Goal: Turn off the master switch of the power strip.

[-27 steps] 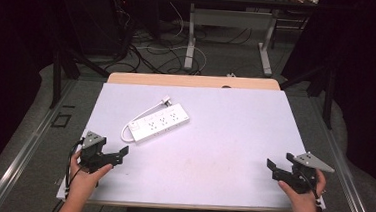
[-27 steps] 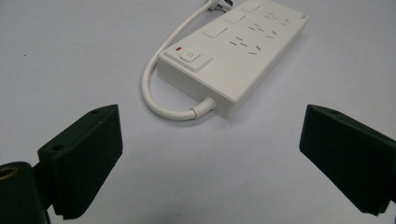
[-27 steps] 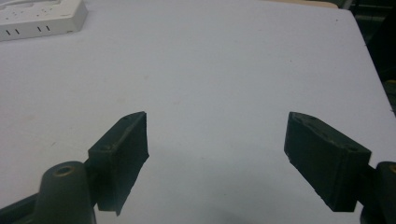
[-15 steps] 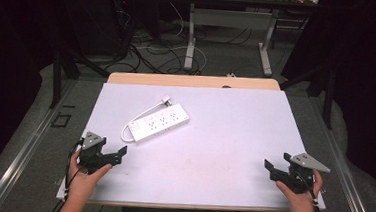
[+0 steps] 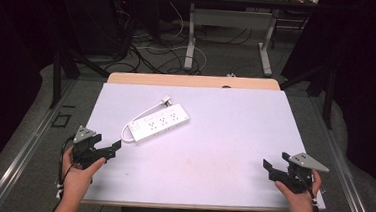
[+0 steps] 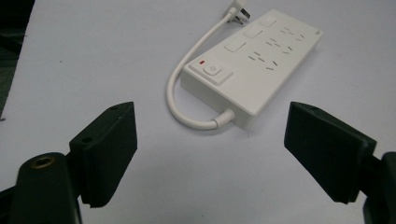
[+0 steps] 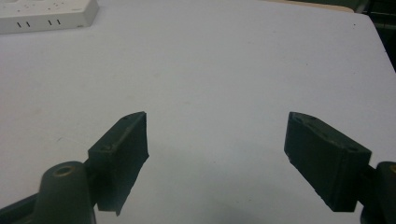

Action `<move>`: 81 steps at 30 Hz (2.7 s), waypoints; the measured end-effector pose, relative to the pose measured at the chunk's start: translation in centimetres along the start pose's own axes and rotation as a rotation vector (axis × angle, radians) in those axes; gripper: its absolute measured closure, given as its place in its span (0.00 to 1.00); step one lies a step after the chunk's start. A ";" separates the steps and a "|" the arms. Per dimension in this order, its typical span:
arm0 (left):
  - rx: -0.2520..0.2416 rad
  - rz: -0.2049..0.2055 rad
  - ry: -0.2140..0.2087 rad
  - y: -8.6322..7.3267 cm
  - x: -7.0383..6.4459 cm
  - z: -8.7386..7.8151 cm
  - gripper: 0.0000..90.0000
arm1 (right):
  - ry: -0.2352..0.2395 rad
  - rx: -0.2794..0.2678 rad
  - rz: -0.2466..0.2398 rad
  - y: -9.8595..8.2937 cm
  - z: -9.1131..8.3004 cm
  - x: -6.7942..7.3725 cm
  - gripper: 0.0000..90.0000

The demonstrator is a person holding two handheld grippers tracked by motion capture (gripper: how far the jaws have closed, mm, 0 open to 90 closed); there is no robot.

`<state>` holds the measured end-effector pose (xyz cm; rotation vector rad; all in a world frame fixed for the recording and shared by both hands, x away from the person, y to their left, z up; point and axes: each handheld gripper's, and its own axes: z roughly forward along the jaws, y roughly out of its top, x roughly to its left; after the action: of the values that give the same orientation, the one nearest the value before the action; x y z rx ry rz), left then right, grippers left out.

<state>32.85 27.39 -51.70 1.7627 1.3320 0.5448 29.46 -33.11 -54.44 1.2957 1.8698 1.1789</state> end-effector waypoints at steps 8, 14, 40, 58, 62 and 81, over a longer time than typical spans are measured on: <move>0.024 0.006 -0.017 1.2 0.1 0.4 0.26 | -0.004 0.001 0.010 0.0 0.0 0.1 0.23; 0.035 0.039 0.001 2.1 0.0 0.6 0.28 | -0.006 0.009 0.009 -0.1 0.0 0.1 0.23; 0.065 0.028 0.001 5.8 -0.4 0.9 0.37 | 0.009 0.017 0.017 -0.2 0.2 0.3 0.22; 0.108 0.008 -0.012 6.6 -0.7 1.6 0.57 | 0.017 0.026 0.018 -0.3 0.4 0.2 0.22; 0.126 0.019 -0.019 6.8 -1.1 2.0 0.62 | 0.021 0.023 0.018 -0.4 0.4 0.2 0.22; 0.195 0.000 -0.042 7.7 -2.4 4.2 0.77 | 0.031 0.026 0.014 -0.5 0.6 0.1 0.22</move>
<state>39.51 23.01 -47.33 1.9200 1.3947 0.3866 29.72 -32.92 -55.11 1.3139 1.9068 1.1915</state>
